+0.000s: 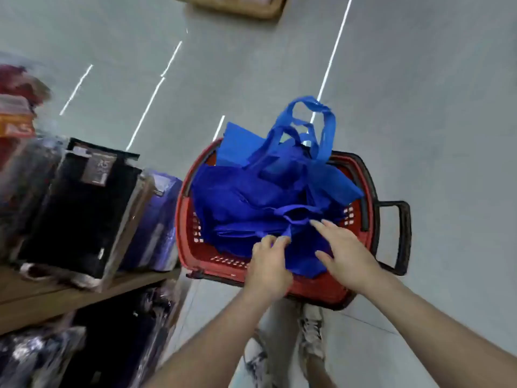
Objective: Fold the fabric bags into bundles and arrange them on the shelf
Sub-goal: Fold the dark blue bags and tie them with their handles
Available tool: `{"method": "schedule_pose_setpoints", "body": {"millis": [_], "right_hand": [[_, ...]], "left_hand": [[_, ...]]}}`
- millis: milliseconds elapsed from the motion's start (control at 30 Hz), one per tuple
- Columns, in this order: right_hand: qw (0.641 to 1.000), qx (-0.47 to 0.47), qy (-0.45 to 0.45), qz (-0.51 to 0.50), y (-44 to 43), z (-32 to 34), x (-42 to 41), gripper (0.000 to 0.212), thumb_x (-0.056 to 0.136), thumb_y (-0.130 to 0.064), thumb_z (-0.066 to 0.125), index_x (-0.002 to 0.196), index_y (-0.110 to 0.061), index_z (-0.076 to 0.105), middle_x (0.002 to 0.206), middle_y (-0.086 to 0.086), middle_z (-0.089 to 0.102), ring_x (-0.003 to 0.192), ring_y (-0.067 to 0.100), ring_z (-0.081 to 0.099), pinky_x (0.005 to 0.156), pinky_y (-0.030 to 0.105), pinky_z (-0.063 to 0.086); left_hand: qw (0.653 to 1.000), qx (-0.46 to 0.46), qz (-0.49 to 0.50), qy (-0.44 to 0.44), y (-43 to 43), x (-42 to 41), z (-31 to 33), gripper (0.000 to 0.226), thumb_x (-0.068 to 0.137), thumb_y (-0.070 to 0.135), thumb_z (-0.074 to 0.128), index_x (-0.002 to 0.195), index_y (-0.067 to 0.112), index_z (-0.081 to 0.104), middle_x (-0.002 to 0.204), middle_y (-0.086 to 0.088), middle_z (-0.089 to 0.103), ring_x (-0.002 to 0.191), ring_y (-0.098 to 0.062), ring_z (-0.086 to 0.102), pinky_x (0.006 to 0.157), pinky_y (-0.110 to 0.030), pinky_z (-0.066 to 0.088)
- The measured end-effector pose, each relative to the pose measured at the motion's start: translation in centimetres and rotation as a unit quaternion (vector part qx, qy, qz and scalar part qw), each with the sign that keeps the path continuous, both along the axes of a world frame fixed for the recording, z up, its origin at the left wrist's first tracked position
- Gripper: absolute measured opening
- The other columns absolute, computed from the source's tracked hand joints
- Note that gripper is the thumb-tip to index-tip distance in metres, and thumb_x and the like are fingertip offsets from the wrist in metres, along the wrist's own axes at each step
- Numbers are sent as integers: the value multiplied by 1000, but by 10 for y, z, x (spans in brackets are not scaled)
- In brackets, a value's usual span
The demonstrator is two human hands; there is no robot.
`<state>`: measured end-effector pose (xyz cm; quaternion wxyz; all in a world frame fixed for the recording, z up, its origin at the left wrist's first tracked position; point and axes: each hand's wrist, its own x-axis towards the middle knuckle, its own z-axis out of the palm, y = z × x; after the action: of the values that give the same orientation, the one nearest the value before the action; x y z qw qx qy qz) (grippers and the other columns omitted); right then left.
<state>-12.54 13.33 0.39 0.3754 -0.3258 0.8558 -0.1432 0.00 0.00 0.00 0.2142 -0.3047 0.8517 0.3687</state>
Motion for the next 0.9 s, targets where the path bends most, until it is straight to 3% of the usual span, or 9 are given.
{"method": "schedule_pose_setpoints", "body": {"millis": [100,200,333,467,600,667,767,833,900], "right_hand": [[988,-35,79,125,-20,-42,-4,70,96,-17,53,151,-45,18,162,-6,12,148,24,14,103,43,45],[964,-29,133,229,-37,-80,2,76,79,-22,74,140,-49,38,160,2,23,142,35,29,71,47,56],[962,53,120,238,-41,-120,-10,55,98,-20,46,146,-42,33,163,-9,2,146,29,13,102,46,37],[978,78,124,147,-35,-131,-35,48,98,-18,38,146,-28,40,160,-10,22,135,28,33,103,42,34],[995,11,94,25,-28,-124,-43,33,92,-12,48,119,-21,65,133,0,60,122,29,47,89,36,42],[987,-81,37,-132,-29,-99,-43,26,93,-10,53,112,-18,69,113,3,68,113,26,57,83,29,40],[923,-229,17,-309,-25,-46,-39,41,95,-15,58,134,-25,55,130,-12,52,118,2,52,88,16,44],[891,-281,56,-352,-20,-11,-32,60,94,-21,62,147,-29,35,146,-12,36,129,-6,38,100,23,44],[910,-254,74,-319,-20,24,-16,84,87,-41,65,152,-38,12,159,-10,15,144,1,16,118,35,25]], "left_hand": [[996,-56,9,-63,-12,-16,-43,47,83,14,63,126,29,56,156,-6,20,141,-27,18,110,-40,32],[980,-113,-57,-156,-33,-15,-90,35,85,21,63,117,34,64,162,-2,7,148,-25,0,115,-57,18],[936,-168,-201,-234,-54,-4,-133,41,88,18,58,128,25,55,164,0,-5,149,-29,-10,110,-70,0],[929,-169,-203,-259,-72,-1,-150,44,89,11,54,132,16,49,161,-1,11,149,-28,2,109,-71,1],[972,-220,-56,-54,-79,-6,-125,37,87,5,54,115,26,67,119,6,62,115,-19,57,115,-53,18],[979,-197,3,45,-82,-8,-90,39,85,2,53,108,27,72,109,5,68,96,-26,65,95,-47,46],[964,-202,33,167,-88,-8,-25,38,73,4,51,96,22,75,95,3,71,84,-25,68,70,-42,55],[955,-178,107,213,-91,-11,17,33,79,7,53,100,20,75,97,6,71,89,-16,67,80,-34,53],[939,-96,241,228,-93,-18,53,30,89,5,57,106,23,73,101,12,69,96,-4,64,89,-21,48]]}}
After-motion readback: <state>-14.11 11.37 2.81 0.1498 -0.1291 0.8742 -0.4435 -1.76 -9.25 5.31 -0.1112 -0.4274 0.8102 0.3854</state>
